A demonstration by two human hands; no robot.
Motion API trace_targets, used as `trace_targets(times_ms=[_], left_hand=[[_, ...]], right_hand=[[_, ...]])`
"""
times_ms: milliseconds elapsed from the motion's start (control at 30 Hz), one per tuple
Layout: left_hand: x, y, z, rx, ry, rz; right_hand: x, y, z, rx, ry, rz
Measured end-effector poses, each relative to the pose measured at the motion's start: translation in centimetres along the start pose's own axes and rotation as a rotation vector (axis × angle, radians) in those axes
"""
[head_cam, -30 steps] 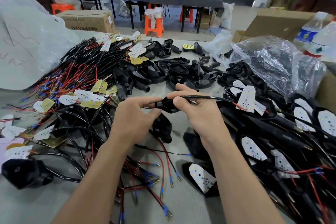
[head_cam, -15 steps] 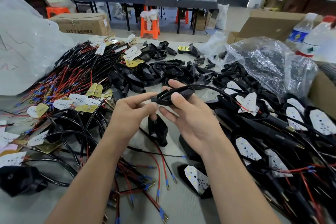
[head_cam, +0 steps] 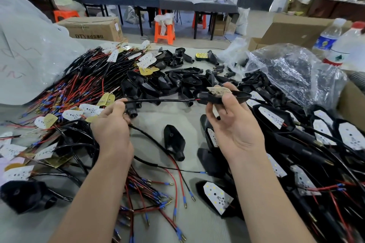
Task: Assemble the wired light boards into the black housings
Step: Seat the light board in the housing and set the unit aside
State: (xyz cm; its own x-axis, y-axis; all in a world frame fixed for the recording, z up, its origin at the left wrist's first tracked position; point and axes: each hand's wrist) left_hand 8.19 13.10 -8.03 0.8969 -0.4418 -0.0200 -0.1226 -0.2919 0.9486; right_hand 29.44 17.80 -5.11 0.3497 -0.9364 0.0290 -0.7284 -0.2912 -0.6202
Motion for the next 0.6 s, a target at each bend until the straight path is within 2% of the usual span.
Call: trace_targets(times_ms=[67,133,200,267,333,400,500,600], left_hand=[[0.1,-0.1,0.1,-0.195,0.007,-0.103],[0.6,-0.1,0.4,-0.532,-0.001,-0.265],[1.3,-0.2,0.8,-0.917,-0.025,-0.522],[2.2,-0.4,0.8,-1.160,-0.089,-0.776],[3.2,-0.4,0.2,-1.156,-0.198,-0.961],[4.3,-0.3,-0.6,-0.985,-0.387,-1.027],[6.0,-0.2,-1.5,-0.704,-0.682,-0.877],[6.9,-1.0,-1.9,-0.533,-0.805,-0.704]], right_hand=[[0.1,-0.3,0.1,-0.021,0.008,-0.017],[0.2,-0.5,0.1,-0.057,0.016,-0.031],[0.2,-0.6,-0.1,-0.064,0.029,-0.030],[0.1,-0.5,0.0,-0.047,0.028,-0.025],[0.1,-0.3,0.1,-0.002,0.005,-0.027],[0.0,0.1,0.2,0.070,-0.023,-0.024],[-0.1,0.9,0.2,0.181,-0.086,-0.033],[-0.3,1.5,0.6,0.326,-0.112,-0.098]])
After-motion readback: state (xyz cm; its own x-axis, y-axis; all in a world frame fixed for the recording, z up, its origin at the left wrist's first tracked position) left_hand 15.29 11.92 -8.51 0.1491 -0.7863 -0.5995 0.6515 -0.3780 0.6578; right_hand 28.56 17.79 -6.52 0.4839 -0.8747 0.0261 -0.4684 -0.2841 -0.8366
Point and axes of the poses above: each hand's wrist, its own x-axis away from the middle knuckle, its own z-axis out of the back of the hand, y = z × x, and after that the axes turned 8 degrees about -z, right-handed
